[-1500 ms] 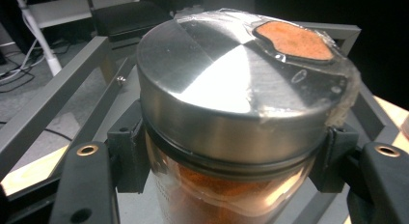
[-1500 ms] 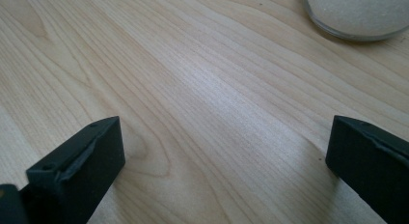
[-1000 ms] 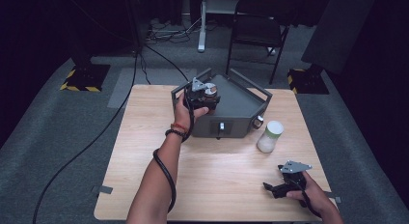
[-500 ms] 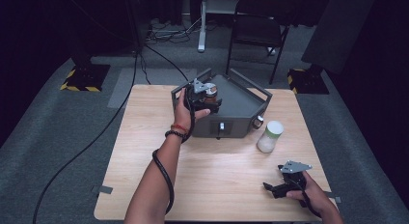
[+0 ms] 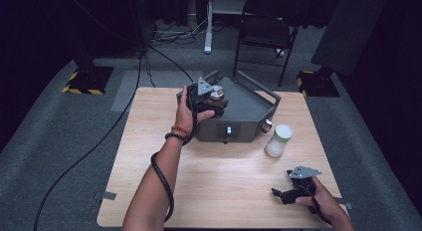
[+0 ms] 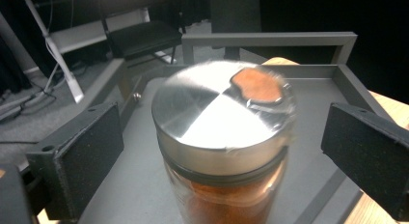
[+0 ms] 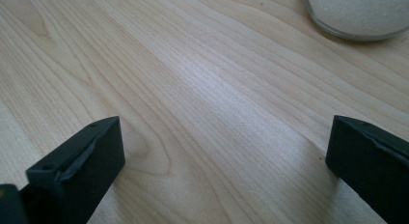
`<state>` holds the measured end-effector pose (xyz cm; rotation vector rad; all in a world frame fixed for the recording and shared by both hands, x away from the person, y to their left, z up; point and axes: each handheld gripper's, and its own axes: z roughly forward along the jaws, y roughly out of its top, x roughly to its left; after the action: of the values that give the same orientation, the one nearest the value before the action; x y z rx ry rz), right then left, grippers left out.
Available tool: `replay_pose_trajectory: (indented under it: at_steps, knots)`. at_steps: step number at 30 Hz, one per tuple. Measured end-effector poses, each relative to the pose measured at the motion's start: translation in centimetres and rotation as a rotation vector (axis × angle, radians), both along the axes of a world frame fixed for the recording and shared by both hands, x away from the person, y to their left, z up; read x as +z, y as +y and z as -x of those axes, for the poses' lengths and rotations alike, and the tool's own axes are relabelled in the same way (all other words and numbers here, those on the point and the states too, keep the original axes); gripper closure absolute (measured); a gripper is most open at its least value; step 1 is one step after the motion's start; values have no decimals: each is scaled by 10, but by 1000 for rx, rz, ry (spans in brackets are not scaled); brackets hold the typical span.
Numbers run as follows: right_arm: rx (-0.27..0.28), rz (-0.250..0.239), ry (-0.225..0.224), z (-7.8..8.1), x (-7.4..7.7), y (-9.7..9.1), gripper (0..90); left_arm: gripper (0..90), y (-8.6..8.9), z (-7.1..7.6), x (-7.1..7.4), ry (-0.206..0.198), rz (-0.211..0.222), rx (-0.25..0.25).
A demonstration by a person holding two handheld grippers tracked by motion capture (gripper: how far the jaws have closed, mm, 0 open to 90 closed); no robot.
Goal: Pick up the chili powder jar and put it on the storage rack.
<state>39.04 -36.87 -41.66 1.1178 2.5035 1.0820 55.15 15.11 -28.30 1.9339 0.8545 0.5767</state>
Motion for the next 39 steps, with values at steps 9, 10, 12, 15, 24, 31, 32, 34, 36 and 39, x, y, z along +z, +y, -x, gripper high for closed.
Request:
replay_pose_trajectory:
  at_steps: [9, 10, 12, 15, 24, 31, 32, 34, 36, 39]
  knots:
    - [0, 1, 0, 0, 0, 0, 0, 8, 5, 11, 14, -52, -35, -29]
    - [-1, 0, 0, 0, 0, 0, 0, 8, 6, 13, 15, -61, -37, -34]
    - [0, 0, 0, 0, 0, 0, 0, 8, 9, 15, 17, -71, -30, -49]
    - [0, 0, 0, 0, 0, 0, 0, 8, 9, 20, 21, -93, -41, -55]
    - [0, 0, 0, 0, 0, 0, 0, 8, 11, 37, 28, -132, -47, -116]
    - [-1, 0, 0, 0, 0, 0, 0, 8, 11, 48, 31, -145, -55, -143]
    - [0, 0, 0, 0, 0, 0, 0, 7, 12, 49, 32, -146, -57, -147]
    - [0, 0, 0, 0, 0, 0, 0, 8, 12, 53, 32, -153, -66, -154]
    - [0, 0, 0, 0, 0, 0, 0, 8, 13, 57, 32, -157, -76, -163]
    - [0, 0, 0, 0, 0, 0, 0, 8, 14, 64, 32, -174, -101, -171]
